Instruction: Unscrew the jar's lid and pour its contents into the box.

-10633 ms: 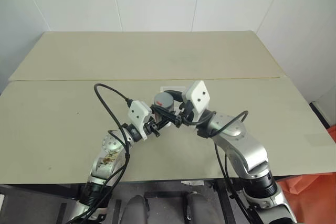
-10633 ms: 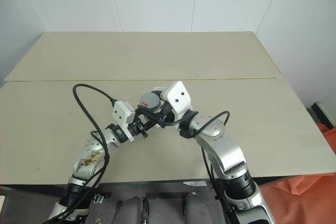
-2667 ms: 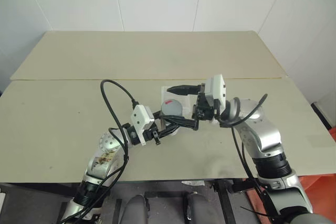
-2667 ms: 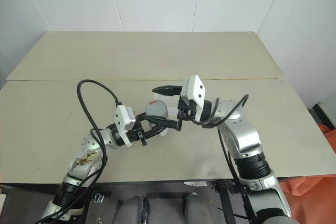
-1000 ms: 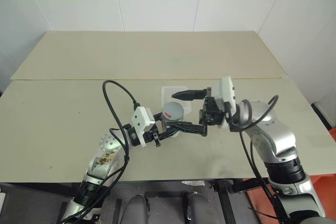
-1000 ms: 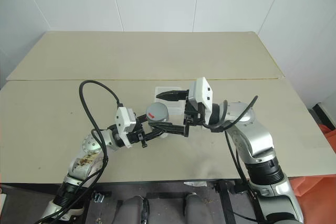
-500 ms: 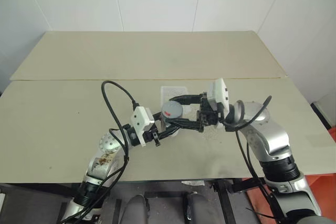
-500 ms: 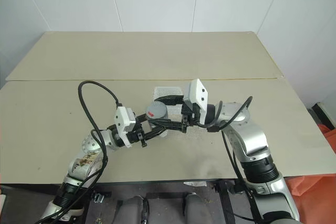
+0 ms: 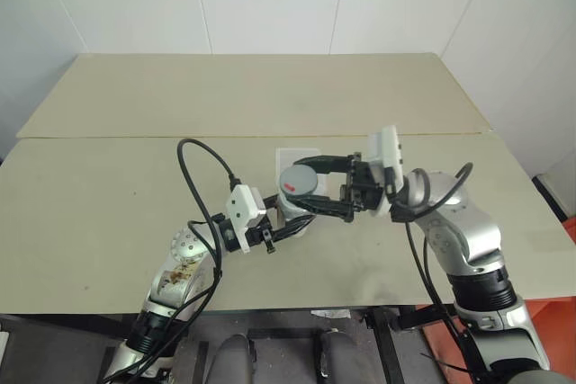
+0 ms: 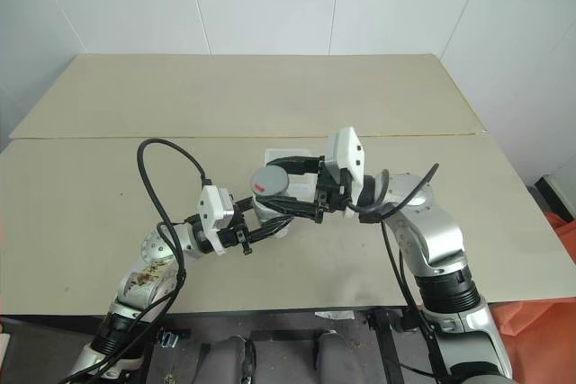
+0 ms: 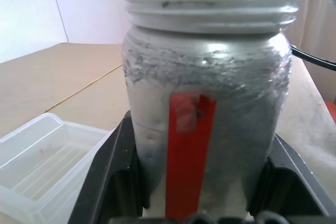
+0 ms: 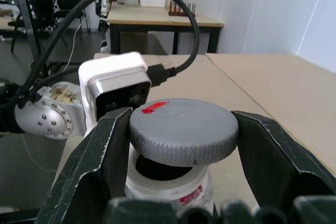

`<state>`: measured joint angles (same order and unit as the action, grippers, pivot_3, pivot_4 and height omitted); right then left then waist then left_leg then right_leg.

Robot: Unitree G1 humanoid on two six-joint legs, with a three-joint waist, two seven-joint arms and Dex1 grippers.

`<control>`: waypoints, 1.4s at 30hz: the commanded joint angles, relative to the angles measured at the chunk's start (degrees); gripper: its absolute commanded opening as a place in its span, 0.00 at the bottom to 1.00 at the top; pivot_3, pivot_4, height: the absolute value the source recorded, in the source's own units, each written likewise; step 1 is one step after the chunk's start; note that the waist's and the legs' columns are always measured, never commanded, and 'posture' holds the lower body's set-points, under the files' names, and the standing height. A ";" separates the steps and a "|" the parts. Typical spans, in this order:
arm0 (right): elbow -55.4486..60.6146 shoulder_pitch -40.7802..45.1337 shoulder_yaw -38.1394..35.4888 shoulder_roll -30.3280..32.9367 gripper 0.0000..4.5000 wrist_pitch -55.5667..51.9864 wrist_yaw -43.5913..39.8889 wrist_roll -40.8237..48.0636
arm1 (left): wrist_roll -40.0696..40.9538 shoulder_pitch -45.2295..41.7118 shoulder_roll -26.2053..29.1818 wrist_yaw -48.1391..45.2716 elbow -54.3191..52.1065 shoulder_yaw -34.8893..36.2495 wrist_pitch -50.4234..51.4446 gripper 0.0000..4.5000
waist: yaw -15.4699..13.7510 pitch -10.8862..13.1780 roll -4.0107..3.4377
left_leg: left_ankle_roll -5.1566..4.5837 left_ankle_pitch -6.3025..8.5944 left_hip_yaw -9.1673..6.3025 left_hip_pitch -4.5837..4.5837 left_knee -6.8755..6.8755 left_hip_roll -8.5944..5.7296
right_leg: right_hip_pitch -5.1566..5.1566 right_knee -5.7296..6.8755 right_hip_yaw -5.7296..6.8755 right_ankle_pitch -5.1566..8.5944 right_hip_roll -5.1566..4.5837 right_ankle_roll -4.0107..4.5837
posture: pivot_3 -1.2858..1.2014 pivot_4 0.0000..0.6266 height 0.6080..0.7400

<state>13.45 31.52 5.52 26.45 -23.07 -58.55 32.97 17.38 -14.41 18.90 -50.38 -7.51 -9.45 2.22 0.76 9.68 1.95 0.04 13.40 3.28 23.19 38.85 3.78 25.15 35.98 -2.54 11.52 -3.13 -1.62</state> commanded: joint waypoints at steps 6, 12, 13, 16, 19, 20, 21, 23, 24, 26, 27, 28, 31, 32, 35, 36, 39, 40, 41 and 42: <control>-1.92 3.56 -2.85 -2.33 0.74 0.27 4.87 -0.41 | -0.44 0.72 0.34 0.36 -0.98 0.10 -1.84 0.44 | 0.13 0.00 0.00 | 0.00 0.00 0.00 0.01 0.00 0.00 | 0.00 0.00 0.00 0.00 0.00 0.00 | 0.52 0.24 1.00; -15.00 10.05 -2.15 -6.51 0.74 3.79 13.49 -9.20 | 0.30 3.68 2.66 1.07 -4.18 1.45 -0.64 0.44 | 0.30 0.00 0.00 | 0.00 0.00 0.00 -0.04 -0.01 0.06 | 0.04 0.09 0.00 -0.01 0.04 0.03 | 0.52 0.24 1.00; -18.10 11.02 -1.18 -7.02 0.74 5.52 14.34 -11.65 | 0.67 4.26 3.12 1.39 -5.11 1.96 -0.18 0.44 | 0.22 0.00 0.00 | 0.00 0.00 0.01 -0.03 -0.01 0.06 | 0.04 0.09 0.00 -0.01 0.04 0.04 | 0.52 0.24 1.00; -26.50 13.48 0.69 -9.28 0.74 8.93 16.25 -16.43 | 1.42 5.50 4.15 2.38 -7.34 3.21 1.09 0.44 | 0.20 0.00 0.00 | 0.00 0.00 0.04 0.02 -0.01 0.04 | 0.04 0.03 0.00 -0.01 0.01 0.04 | 0.52 0.24 1.00; -32.90 14.91 2.74 -10.84 0.74 12.68 16.54 -20.50 | 1.35 6.21 4.72 3.17 -8.46 3.72 1.72 0.44 | 0.21 0.00 -0.01 | 0.00 0.00 0.06 0.05 -0.04 0.04 | 0.06 -0.02 -0.01 -0.02 0.00 0.04 | 0.52 0.24 1.00; -34.94 15.19 4.01 -10.89 0.74 14.62 16.96 -22.90 | 1.25 6.40 4.82 3.45 -8.77 3.81 1.87 0.44 | 0.17 0.00 -0.01 | 0.00 0.00 0.06 0.05 -0.08 0.04 | 0.07 -0.03 0.00 -0.01 0.00 0.04 | 0.52 0.24 1.00; -36.51 15.50 4.45 -11.08 0.74 14.52 16.75 -23.61 | 1.27 6.61 4.87 3.73 -9.09 3.94 2.00 0.44 | 0.14 0.00 -0.01 | 0.00 0.00 0.05 0.06 -0.09 0.05 | 0.07 -0.03 0.01 -0.01 0.00 0.04 | 0.52 0.24 1.00; -38.86 15.90 4.15 -11.68 0.74 15.19 17.48 -24.48 | 1.34 6.90 4.90 4.32 -9.60 4.16 2.31 0.44 | 0.16 0.00 -0.01 | 0.00 0.00 0.06 0.07 -0.09 0.04 | 0.08 -0.04 0.01 -0.01 -0.01 0.04 | 0.52 0.24 1.00; -39.74 16.13 3.34 -12.05 0.74 15.25 17.71 -24.07 | 1.44 7.07 4.94 4.56 -9.80 4.29 2.43 0.44 | 0.19 0.00 -0.01 | 0.00 0.00 0.06 0.08 -0.09 0.04 | 0.08 -0.04 0.01 -0.01 -0.01 0.04 | 0.52 0.24 1.00; -40.67 16.49 1.49 -12.57 0.74 15.71 18.04 -22.90 | 1.74 7.50 4.87 5.08 -10.14 4.59 2.72 0.44 | 0.24 0.00 -0.01 | 0.00 0.00 0.06 0.07 -0.09 0.05 | 0.08 -0.04 0.01 -0.01 -0.01 0.05 | 0.52 0.24 1.00; -40.62 16.67 0.45 -12.73 0.74 15.36 18.15 -22.02 | 1.82 7.70 4.81 5.29 -10.25 4.70 2.82 0.44 | 0.25 0.00 -0.01 | 0.00 0.00 0.06 0.07 -0.09 0.05 | 0.08 -0.03 0.01 -0.01 -0.01 0.05 | 0.52 0.24 1.00; -40.07 16.64 -0.45 -12.67 0.74 14.88 17.73 -21.11 | 1.84 7.95 4.82 5.34 -10.26 4.81 2.79 0.44 | 0.24 0.00 -0.01 | 0.00 0.00 0.06 0.06 -0.09 0.05 | 0.08 -0.02 0.01 -0.01 0.00 0.05 | 0.52 0.24 1.00; -36.83 15.34 -1.88 -11.87 0.74 15.35 17.45 -20.69 | 1.71 8.53 4.92 5.41 -10.16 5.09 2.57 0.44 | 0.22 0.00 -0.01 | 0.00 0.00 0.05 0.05 -0.09 0.06 | 0.08 -0.01 0.01 -0.02 0.00 0.05 | 0.52 0.24 1.00; -34.74 14.37 -2.81 -11.20 0.74 14.51 17.72 -20.30 | 1.76 8.54 4.90 5.48 -10.12 5.22 2.64 0.44 | 0.21 0.00 -0.02 | 0.00 0.00 0.05 0.05 -0.09 0.06 | 0.08 -0.01 0.01 -0.02 0.00 0.05 | 0.52 0.24 1.00; -29.08 10.68 -4.96 -8.25 0.74 10.86 18.51 -19.81 | 1.63 7.87 4.86 5.46 -9.45 5.40 2.59 0.44 | -0.03 0.00 -0.01 | 0.00 0.00 0.05 0.07 -0.09 0.06 | 0.08 -0.02 0.02 -0.01 -0.01 0.05 | 0.52 0.24 1.00; -27.53 9.02 -5.28 -6.76 0.74 10.35 18.72 -20.35 | 1.39 7.36 4.81 5.54 -9.03 5.38 2.52 0.44 | -0.19 0.00 -0.01 | 0.00 0.00 0.05 0.07 -0.09 0.05 | 0.07 -0.03 0.02 -0.01 -0.01 0.04 | 0.52 0.24 1.00; -23.37 2.54 -7.31 -1.18 0.74 8.37 18.56 -20.88 | 0.07 4.81 4.66 6.18 -6.34 5.67 1.83 0.44 | -0.67 0.00 -0.01 | 0.00 0.00 0.06 0.09 -0.08 -0.03 | 0.04 -0.08 0.05 0.00 -0.09 0.03 | 0.52 0.24 1.00; -22.32 0.54 -8.22 0.53 0.74 7.25 18.55 -20.54 | -0.14 3.93 4.77 6.13 -5.29 5.88 1.53 0.44 | -0.64 0.00 -0.01 | 0.00 0.00 0.06 0.09 -0.08 -0.04 | 0.02 -0.10 0.04 0.00 -0.10 0.02 | 0.52 0.24 1.00; -21.61 -1.10 -8.70 2.03 0.74 6.70 18.37 -20.50 | -0.10 3.15 4.96 5.90 -4.38 6.11 1.32 0.44 | -0.58 0.00 -0.01 | 0.00 0.00 0.08 0.08 -0.07 -0.04 | 0.02 -0.12 0.03 -0.01 -0.10 0.02 | 0.52 0.24 1.00; -21.00 -2.31 -8.97 3.07 0.74 6.23 18.30 -20.48 | 0.00 2.57 5.10 5.64 -3.67 6.29 1.13 0.44 | -0.48 0.00 -0.01 | 0.00 0.00 0.08 0.08 -0.08 -0.05 | 0.03 -0.11 0.02 -0.01 -0.10 0.02 | 0.52 0.24 1.00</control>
<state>-11.28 28.90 -1.44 28.48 -16.33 -40.23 12.06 17.32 -10.78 23.87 -44.50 -11.05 -3.83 4.90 0.28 9.69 1.94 0.04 13.40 3.36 23.26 38.77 3.73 25.18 35.88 -2.53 11.51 -3.22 -1.60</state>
